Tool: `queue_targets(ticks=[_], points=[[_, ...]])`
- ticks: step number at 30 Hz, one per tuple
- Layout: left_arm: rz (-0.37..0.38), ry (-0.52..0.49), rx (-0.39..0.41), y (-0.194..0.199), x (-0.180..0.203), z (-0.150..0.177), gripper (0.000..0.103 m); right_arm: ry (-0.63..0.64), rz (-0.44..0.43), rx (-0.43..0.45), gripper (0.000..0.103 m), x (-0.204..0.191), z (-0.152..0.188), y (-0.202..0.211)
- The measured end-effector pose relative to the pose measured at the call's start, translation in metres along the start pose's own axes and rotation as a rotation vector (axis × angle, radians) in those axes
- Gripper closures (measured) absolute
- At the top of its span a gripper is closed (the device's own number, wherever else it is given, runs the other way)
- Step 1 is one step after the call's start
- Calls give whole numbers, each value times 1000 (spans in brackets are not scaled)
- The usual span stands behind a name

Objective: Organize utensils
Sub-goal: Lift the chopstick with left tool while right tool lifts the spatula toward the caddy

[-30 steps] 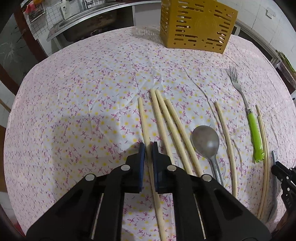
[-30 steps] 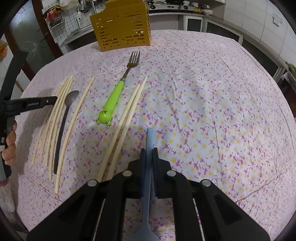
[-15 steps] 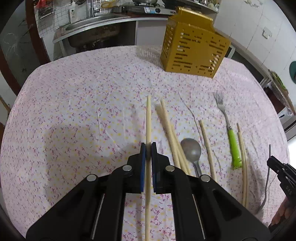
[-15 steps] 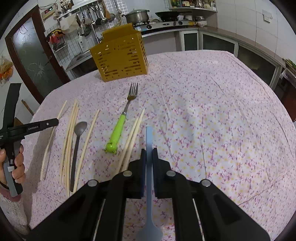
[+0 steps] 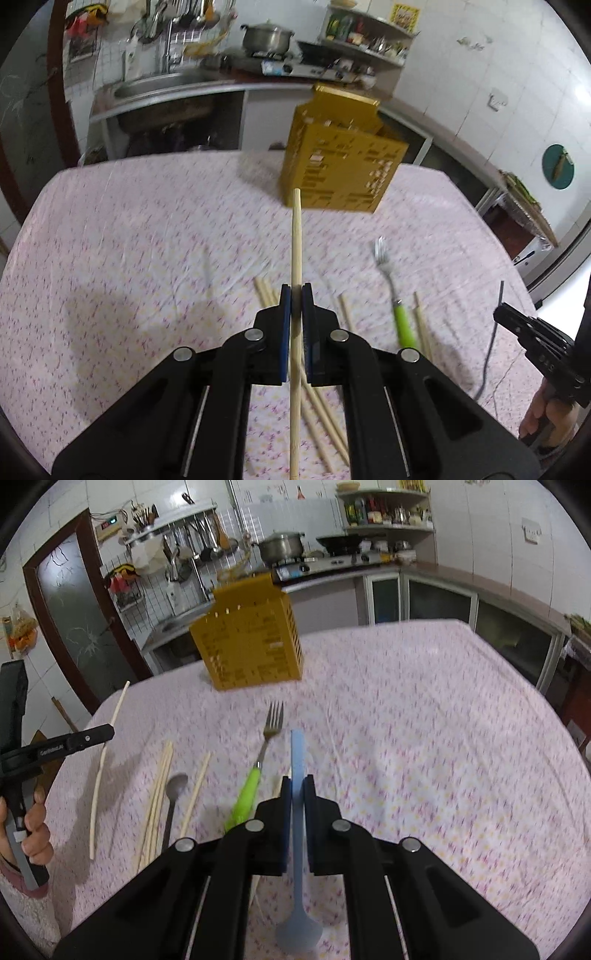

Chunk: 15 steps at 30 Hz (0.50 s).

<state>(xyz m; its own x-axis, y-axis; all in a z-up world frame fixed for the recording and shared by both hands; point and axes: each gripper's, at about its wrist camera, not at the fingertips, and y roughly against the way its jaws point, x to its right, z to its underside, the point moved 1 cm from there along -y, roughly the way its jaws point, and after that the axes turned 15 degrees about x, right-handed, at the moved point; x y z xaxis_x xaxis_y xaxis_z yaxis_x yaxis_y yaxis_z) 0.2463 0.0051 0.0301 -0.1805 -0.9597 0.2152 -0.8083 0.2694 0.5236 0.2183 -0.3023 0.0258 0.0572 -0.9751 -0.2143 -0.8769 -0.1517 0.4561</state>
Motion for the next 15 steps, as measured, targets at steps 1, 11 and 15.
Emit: queue_targets(ticks=[1, 11, 15], points=[[7, 1, 12, 2, 2, -3, 99, 2, -5, 14, 96, -1, -3, 1], [75, 4, 115, -6, 14, -23, 99, 19, -11, 138, 96, -7, -42, -5], [77, 2, 120, -14, 17, -27, 98, 21, -18, 157, 96, -9, -51, -10]])
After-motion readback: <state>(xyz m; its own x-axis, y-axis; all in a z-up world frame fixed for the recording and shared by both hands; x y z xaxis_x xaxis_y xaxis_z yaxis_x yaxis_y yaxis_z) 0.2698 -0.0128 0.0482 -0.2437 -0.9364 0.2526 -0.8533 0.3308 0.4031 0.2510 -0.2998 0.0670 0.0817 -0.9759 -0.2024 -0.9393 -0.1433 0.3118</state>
